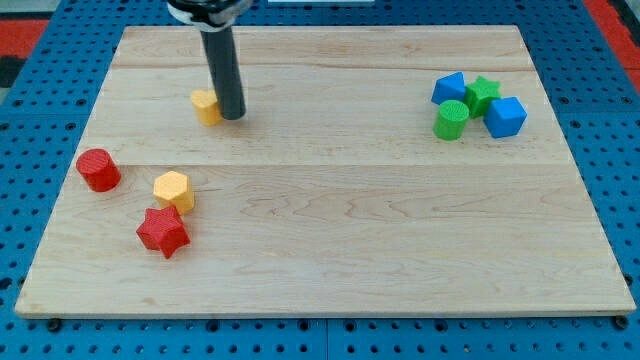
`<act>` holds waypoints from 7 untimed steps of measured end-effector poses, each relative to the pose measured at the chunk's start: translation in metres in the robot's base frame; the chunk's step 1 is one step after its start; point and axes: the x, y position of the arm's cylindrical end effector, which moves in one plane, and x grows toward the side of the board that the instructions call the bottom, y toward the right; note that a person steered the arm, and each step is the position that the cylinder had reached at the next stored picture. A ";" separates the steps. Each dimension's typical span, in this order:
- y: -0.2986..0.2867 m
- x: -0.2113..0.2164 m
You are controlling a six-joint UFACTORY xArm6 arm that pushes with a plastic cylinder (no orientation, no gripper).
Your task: Slide the red star and yellow hexagon towards left
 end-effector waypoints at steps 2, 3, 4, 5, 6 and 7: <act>-0.035 0.017; -0.030 0.074; -0.043 0.124; -0.103 0.142; -0.127 0.143; -0.141 0.125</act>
